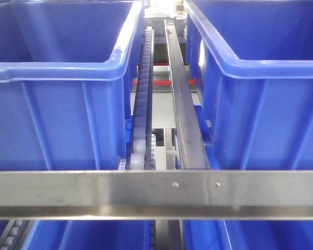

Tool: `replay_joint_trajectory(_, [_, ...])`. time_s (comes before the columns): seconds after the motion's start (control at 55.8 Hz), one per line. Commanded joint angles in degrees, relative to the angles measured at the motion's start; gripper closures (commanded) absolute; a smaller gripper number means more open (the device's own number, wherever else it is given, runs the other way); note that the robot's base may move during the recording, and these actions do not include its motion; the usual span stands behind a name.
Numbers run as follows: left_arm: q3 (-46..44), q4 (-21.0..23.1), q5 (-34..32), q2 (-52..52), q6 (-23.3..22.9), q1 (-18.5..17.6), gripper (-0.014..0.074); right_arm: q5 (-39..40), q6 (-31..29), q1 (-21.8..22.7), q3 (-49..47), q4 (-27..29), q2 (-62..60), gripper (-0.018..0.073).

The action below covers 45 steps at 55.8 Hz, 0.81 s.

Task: Pick and sort blue part to right shelf
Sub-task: 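Move the left gripper with its part over the bin nearest it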

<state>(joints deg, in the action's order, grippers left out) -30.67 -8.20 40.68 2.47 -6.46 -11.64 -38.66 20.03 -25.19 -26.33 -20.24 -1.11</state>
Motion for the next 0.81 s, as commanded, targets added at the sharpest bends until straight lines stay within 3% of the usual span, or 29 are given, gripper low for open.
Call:
replay_joint_trajectory(0.0, [-1.5, -0.2, -5.3, 1.3, -0.3, 0.0, 0.0262, 5.2, -0.6, 0.1, -1.5, -1.4, -0.1, 0.0361])
replay_joint_trajectory(0.789, [-1.5, -0.2, -5.3, 1.3, -0.3, 0.0, 0.0262, 5.2, -0.6, 0.1, -1.5, -1.4, -0.1, 0.0361])
